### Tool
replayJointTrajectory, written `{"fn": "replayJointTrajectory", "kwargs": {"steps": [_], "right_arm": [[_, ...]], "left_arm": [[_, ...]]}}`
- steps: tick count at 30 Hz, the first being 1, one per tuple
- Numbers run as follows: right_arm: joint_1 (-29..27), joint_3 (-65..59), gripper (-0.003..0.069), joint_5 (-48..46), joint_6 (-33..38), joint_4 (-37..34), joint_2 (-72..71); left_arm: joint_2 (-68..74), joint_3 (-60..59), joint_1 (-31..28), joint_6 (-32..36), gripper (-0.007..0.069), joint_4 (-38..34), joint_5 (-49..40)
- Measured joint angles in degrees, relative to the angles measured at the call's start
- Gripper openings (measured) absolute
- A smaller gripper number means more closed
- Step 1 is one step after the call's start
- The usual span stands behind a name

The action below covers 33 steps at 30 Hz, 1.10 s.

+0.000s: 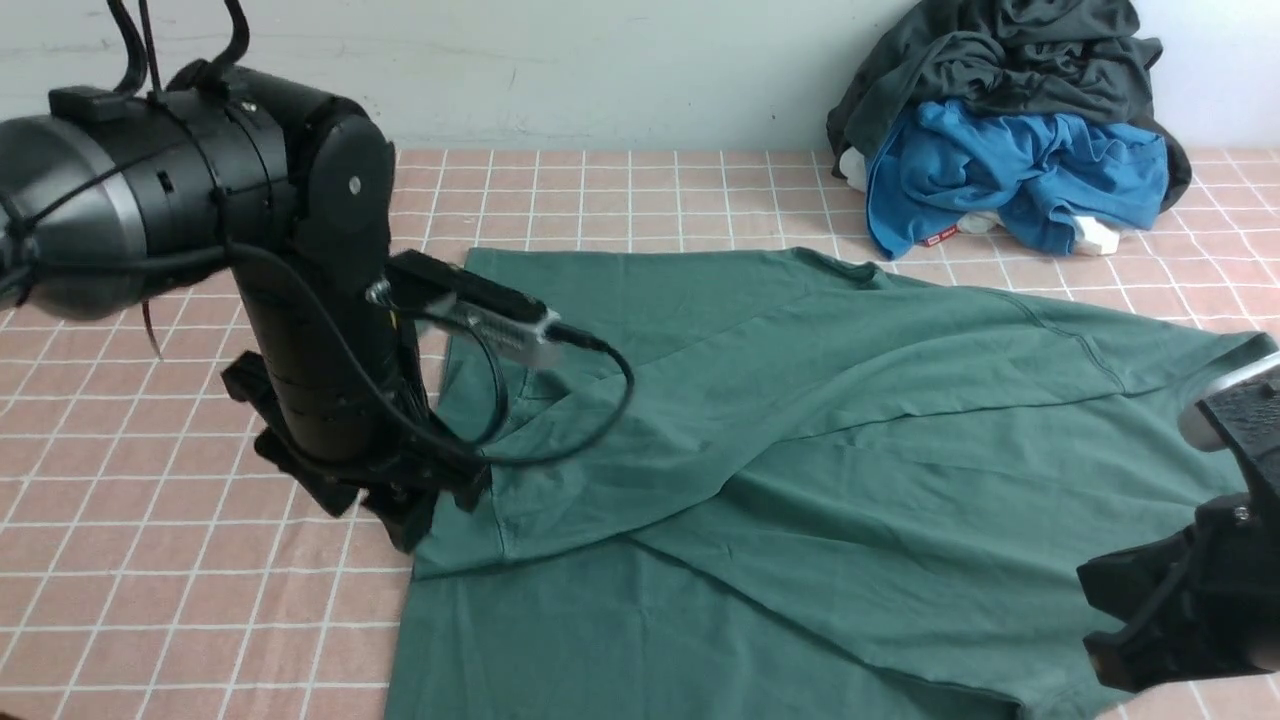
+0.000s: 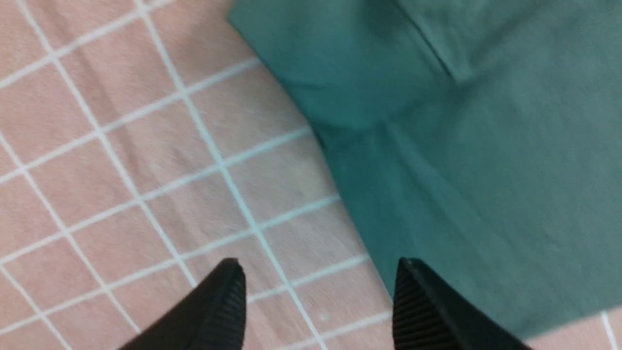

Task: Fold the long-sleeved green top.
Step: Use both arms simultaneously to clamp the lower edge of the clothing fabric

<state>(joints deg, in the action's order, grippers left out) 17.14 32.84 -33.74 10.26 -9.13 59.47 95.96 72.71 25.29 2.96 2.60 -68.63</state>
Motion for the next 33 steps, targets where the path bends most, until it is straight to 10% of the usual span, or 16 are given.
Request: {"fn": "replayJointTrajectory", "kwargs": {"steps": [7,18,29,33], "right_arm": [[0.0,0.0,-0.0010,-0.3,0.0,-2.4,0.0],[0.0,0.0,-0.0010,-1.2,0.0,-4.1,0.0],[0.0,0.8,-0.0010,-3.8,5.2,-3.6,0.0],[0.0,5.2,-0.0010,-10.4,8.5,-1.0,0.0]], "left_arm": [[-6.1,-19.8,11.7,14.3,0.0388,0.9,6.3],[-2.8,-28.7,13.1,28.6,0.0381,0.7,23.6],[-4.4,-27.5,13.1,33.5,0.0029,-0.5,24.4],[-12.2,-26.0,12.8,31.8,0.0008,0.1,21.9]]}}
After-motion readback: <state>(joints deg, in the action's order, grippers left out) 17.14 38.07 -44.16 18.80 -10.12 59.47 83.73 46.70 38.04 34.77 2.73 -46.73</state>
